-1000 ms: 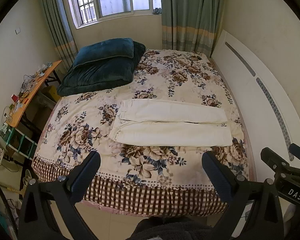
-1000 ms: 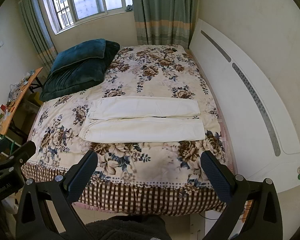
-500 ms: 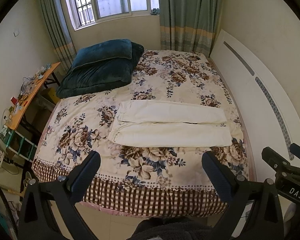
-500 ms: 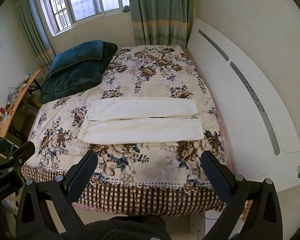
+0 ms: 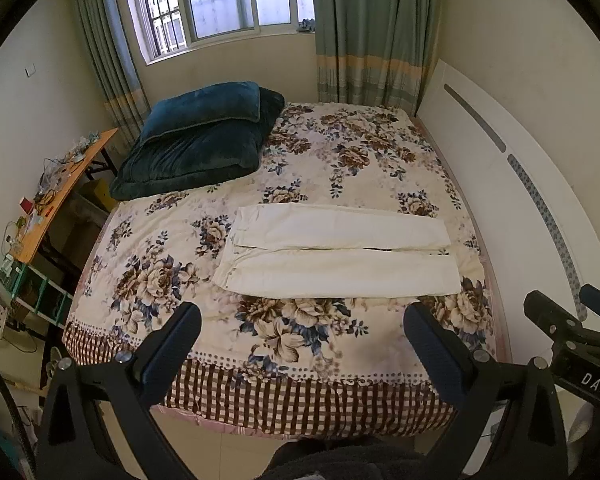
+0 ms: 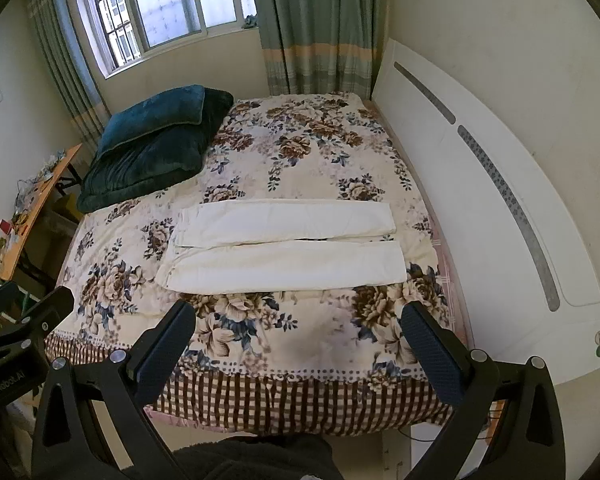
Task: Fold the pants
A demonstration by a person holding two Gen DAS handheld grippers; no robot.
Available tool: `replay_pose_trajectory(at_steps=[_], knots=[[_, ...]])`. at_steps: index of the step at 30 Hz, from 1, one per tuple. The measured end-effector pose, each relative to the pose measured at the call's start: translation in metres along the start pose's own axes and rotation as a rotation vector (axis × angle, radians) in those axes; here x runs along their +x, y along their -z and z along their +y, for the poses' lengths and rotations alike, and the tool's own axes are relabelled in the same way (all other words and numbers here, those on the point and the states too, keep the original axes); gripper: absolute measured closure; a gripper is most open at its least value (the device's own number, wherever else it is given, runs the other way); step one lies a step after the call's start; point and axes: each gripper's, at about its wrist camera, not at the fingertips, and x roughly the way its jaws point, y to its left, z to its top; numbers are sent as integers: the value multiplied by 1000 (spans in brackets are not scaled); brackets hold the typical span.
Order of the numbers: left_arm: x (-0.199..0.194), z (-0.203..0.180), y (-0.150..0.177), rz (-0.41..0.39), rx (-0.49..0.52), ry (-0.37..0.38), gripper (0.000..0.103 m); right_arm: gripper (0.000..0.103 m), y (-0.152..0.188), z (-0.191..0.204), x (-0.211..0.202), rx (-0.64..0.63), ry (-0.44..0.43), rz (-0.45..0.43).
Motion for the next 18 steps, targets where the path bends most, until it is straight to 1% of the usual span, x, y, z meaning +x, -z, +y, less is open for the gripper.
replay_pose_trajectory(at_steps=[7, 9, 12, 14, 17, 18], knots=[[0, 3, 2, -3, -2, -7, 0, 0, 0, -1, 0, 5, -2, 0], [4, 1, -3, -7, -9, -13, 0, 0, -2, -2, 3, 16, -8, 0], [16, -3, -17, -52, -20, -58, 0, 0, -8, -8, 14, 36, -15, -8], [28, -5, -25, -82, -20, -110, 0, 0, -12, -16, 29, 48, -18, -7], [61, -5, -43, -97, -14, -177, 0, 0, -28, -26, 66, 63, -26, 9], [81, -5, -53, -86, -4, -192, 0, 0, -35, -29, 83, 68, -32, 12]])
